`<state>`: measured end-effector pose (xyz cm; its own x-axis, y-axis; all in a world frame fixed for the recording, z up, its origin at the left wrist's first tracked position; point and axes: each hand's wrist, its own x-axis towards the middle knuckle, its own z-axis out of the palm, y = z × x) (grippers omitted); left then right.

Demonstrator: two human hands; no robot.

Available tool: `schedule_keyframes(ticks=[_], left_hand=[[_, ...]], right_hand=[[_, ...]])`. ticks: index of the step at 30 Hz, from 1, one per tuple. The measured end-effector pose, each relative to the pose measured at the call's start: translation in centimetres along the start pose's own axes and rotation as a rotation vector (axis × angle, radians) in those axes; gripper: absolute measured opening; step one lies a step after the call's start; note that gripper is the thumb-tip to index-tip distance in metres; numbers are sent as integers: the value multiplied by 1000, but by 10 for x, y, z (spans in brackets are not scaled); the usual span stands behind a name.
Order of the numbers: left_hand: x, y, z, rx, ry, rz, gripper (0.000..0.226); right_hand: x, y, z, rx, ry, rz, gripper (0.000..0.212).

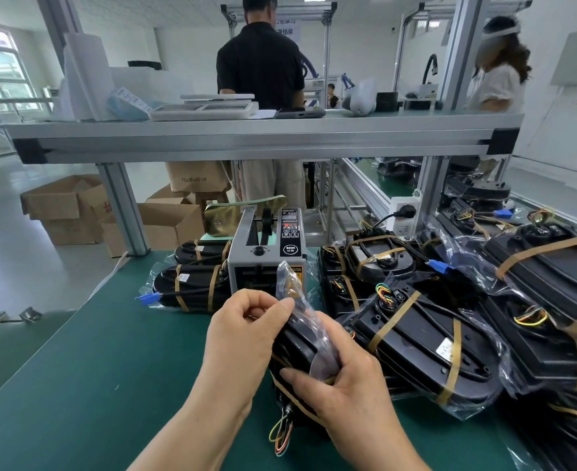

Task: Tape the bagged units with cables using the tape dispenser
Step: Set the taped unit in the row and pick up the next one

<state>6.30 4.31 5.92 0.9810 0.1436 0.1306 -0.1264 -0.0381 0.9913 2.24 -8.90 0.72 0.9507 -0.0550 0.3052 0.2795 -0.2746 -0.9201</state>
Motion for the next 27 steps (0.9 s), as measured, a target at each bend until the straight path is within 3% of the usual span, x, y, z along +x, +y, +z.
schedule_keyframes(ticks=[5, 9, 11, 14, 17, 21, 27], left_hand=[[-6, -6, -8, 42, -30, 62, 3], [-9, -17, -37, 182, 31, 302, 23], [2, -23, -55, 327, -3, 325, 47], [22, -25, -62, 521, -399, 184, 77], [30, -26, -53, 372, -749, 83, 67], [33, -29, -55, 384, -652, 137, 61], [43, -18, -52, 722, -630, 339, 55]], right_hand=[[-1, -2, 2, -1, -20, -24, 67], [-1, -4, -14, 170, 31, 10, 63], [-1, 1, -25, 334, 84, 36, 61], [-3, 10, -24, 551, 34, 48, 71], [-5, 19, -13, 563, -82, 25, 77], [-10, 27, -36, 507, -206, 84, 77], [8, 20, -66, 208, -202, 130, 65]])
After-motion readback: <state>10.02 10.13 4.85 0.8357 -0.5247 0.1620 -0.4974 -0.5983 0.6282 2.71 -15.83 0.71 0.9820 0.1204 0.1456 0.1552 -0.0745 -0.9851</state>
